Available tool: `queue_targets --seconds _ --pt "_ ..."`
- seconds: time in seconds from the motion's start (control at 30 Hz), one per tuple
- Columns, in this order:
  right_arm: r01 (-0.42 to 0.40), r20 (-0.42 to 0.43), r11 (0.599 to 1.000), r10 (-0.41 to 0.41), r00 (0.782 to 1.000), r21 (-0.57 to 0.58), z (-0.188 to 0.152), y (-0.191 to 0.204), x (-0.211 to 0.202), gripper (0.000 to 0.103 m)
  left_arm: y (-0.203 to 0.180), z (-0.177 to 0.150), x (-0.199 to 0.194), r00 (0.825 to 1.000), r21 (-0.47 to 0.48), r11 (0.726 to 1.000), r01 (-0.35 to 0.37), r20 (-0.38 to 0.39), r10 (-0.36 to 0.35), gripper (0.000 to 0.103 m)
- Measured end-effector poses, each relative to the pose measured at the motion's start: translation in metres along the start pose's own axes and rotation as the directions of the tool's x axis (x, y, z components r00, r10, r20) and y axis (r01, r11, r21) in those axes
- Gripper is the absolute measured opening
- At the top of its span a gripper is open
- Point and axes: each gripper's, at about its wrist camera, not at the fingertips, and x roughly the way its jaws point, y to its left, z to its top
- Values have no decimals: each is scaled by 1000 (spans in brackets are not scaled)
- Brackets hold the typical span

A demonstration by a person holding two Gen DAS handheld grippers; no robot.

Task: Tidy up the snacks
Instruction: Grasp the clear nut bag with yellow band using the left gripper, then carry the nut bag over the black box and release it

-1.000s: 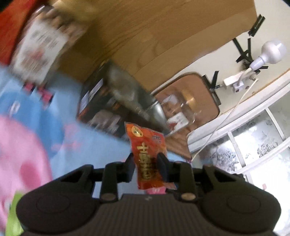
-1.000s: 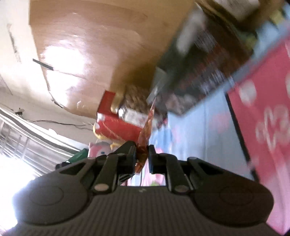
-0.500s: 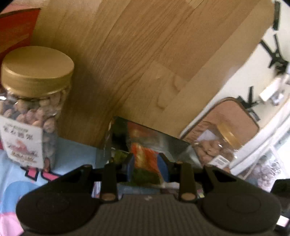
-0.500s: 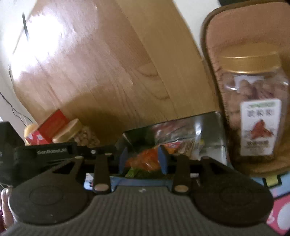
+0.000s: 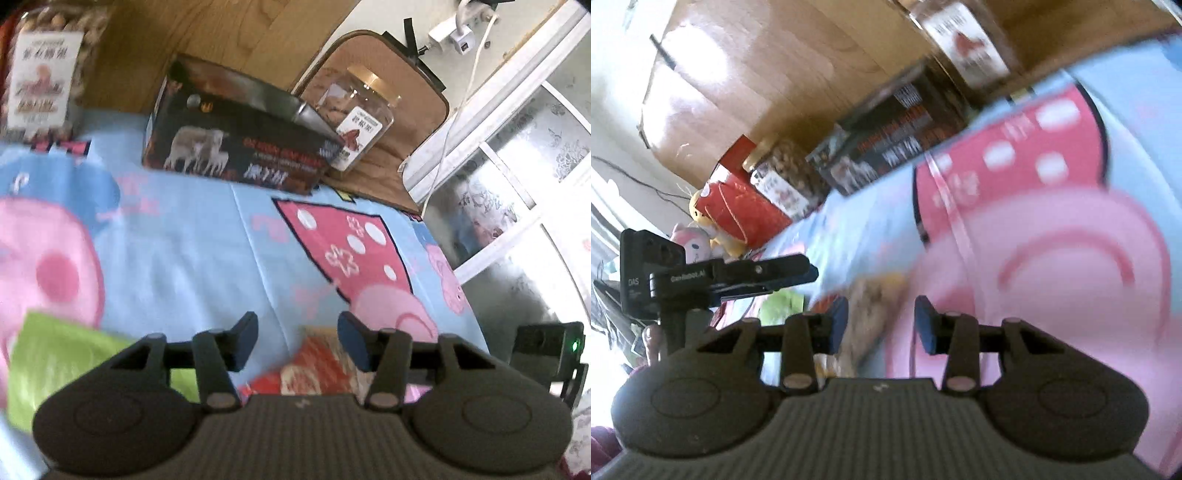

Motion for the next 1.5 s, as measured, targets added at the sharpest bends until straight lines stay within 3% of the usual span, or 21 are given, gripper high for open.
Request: queue_targets --seconds 0.13,0.2,0.23,0.3,0.33,0.43,0.5,0.6,0.7,0.77,0.83,0.87,0.97,1.07,1.27,1.4,1.5 --pt "-14 1 999 14 1000 -40 -12 18 9 44 1 -15 7 999 -28 999 -24 -44 23 45" --pt "31 28 993 -28 999 -118 -10 34 17 39 -5 -18 5 998 -16 998 -57 -31 56 43" --pt "111 88 974 -95 992 -198 -11 41 16 38 -5 -19 2 997 -21 998 -64 -39 63 43" --pt "339 260 874 -258 931 -348 -17 56 18 39 -5 -24 -3 996 -37 997 -71 -56 69 43" --pt "373 293 853 -275 916 -364 -15 60 19 39 -6 -25 -4 995 -39 996 -77 -63 75 43" --pt "243 239 927 -177 955 -285 -7 49 9 39 -7 -21 -17 996 -47 996 -79 -37 77 47" --pt "191 210 944 -136 968 -268 -9 46 5 42 -9 -12 -22 999 -52 998 -44 -11 44 48" --pt "146 153 939 -102 983 -311 -18 52 5 53 -18 -3 -10 999 -16 999 -35 -35 34 49" --pt "149 108 899 -115 988 -412 -37 61 5 56 -26 1 15 995 15 1000 -27 -97 29 49" --pt "173 79 851 -154 985 -495 -47 66 13 56 -29 -1 33 989 14 1000 -10 -149 12 49" --pt "213 121 793 -176 977 -570 -52 73 20 54 -33 -2 41 989 26 1000 3 -149 1 49" --pt "231 136 776 -187 973 -587 -51 75 24 44 -36 -1 46 987 31 999 10 -159 -5 49" --pt "226 128 789 -187 974 -571 -34 71 36 34 -41 7 53 991 43 999 -6 -133 12 49" --pt "232 147 797 -180 973 -558 -22 71 39 30 -41 18 54 994 27 1000 -4 -111 7 47" --pt "242 268 761 -94 959 -601 12 93 35 29 -48 62 25 1000 63 998 2 29 -4 47" --pt "268 341 732 -52 939 -626 45 105 47 29 -48 104 20 993 62 998 -12 119 5 47" --pt "289 379 731 -45 924 -618 75 105 62 29 -43 135 31 987 43 999 -21 162 14 47"
